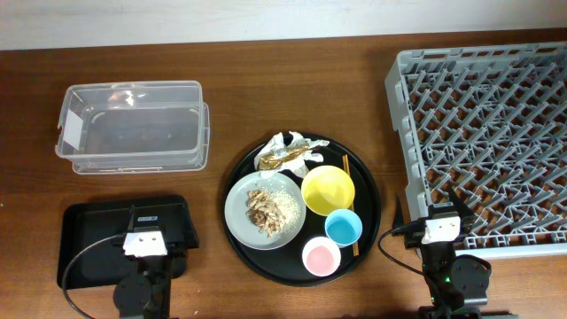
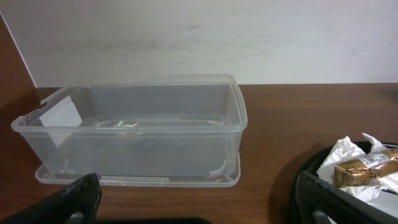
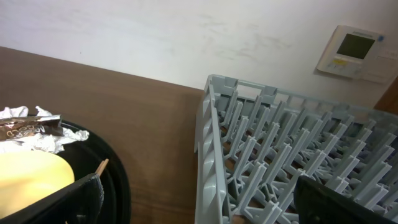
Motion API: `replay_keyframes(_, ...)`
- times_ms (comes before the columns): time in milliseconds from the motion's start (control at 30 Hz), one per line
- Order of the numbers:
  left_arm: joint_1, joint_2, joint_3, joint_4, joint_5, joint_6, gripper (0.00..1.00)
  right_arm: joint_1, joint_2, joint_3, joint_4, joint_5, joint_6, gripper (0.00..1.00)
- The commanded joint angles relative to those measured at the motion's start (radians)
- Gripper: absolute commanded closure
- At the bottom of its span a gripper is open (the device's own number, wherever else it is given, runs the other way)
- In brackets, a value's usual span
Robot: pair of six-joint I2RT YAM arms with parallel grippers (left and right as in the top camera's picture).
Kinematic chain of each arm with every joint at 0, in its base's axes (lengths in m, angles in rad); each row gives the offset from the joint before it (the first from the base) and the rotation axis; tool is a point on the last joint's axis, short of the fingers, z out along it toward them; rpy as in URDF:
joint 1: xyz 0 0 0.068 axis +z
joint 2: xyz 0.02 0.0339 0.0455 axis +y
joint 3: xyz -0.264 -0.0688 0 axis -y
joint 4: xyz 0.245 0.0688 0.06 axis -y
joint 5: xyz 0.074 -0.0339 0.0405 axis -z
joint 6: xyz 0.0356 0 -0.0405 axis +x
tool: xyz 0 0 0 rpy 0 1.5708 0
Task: Sort waste into correct bins and load items into the dishwasher rack
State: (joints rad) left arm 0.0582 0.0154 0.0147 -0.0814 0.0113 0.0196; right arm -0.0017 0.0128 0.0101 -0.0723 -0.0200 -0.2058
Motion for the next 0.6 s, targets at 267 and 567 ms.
replay_keyframes(267,-0.005,-0.010,-0.005,0.127,0.378,-0.059,0.01,-0.005,-0.002,-0.005,-0.004,-0.010,0.004,0.01)
replay_keyframes(567,-0.016,-0.010,-0.005,1.045,1.431,-0.365,0.01,-0.005,-0.002,-0.005,-0.004,-0.009,0.004,0.01)
